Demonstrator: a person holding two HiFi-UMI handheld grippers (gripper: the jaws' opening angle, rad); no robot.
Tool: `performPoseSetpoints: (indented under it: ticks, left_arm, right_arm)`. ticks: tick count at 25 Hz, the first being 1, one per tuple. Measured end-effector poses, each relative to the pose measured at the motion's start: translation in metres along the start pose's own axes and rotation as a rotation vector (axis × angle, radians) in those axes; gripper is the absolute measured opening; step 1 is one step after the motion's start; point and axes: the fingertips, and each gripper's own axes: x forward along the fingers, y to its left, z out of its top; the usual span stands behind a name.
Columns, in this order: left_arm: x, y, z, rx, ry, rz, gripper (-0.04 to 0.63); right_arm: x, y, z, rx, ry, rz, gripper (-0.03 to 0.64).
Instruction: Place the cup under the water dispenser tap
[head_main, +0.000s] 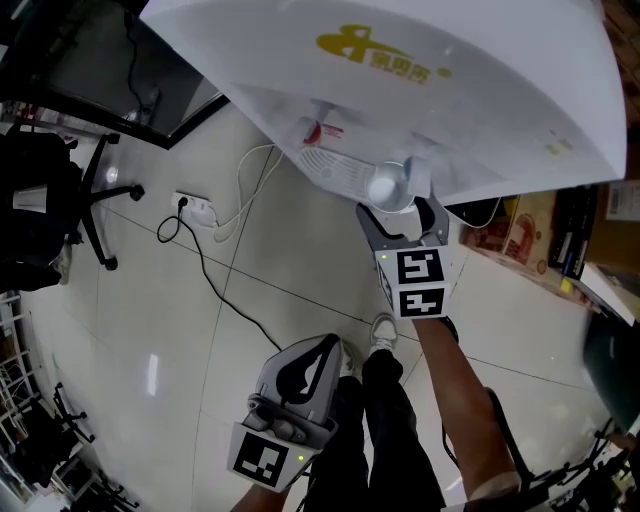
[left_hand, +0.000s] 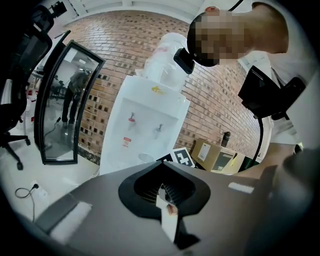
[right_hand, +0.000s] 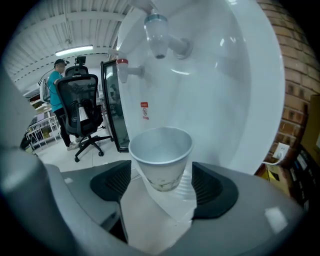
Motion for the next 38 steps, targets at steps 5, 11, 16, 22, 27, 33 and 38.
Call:
performPoseSetpoints:
  ticks: [5, 11, 16, 22, 27, 33, 38]
  left_arm:
    - [-0.002, -0.007, 0.005, 0.012, -0.001, -0.027, -0.008]
    - [-0.016, -0.016, 0.028, 0.029, -0.013, -0.033, -0.008]
    - [-0.028, -0.025, 0.051, 0.045, -0.042, -0.046, -0.008]
    - [-0.044, -0.041, 0.084, 0.058, -0.063, -0.068, -0.008]
    - [-0.062, -0.057, 0.123, 0.090, -0.114, -0.092, -0.008]
    - [-0.096, -0.081, 0.170, 0.123, -0.182, -0.113, -0.008]
    - [-0.130, -0.107, 0.194, 0.141, -0.226, -0.140, -0.008]
  right_arm:
    - [-0.021, 0.001, -0.001, 0.012, 0.001, -0.007, 0.376]
    - [-0.075, 0.023, 0.011, 0.021, 0.005, 0.010, 0.376]
    - [-0.119, 0.044, 0.041, 0.029, -0.032, 0.031, 0.374]
    - [-0.185, 0.071, 0.091, 0.035, -0.119, 0.052, 0.291]
    - [-0.242, 0.098, 0.131, 0.019, -0.168, 0.076, 0.209]
    - [-0.308, 0.126, 0.171, -0.018, -0.235, 0.091, 0.108]
    - [-0.357, 0.153, 0.209, -0.066, -0.312, 0.114, 0.059]
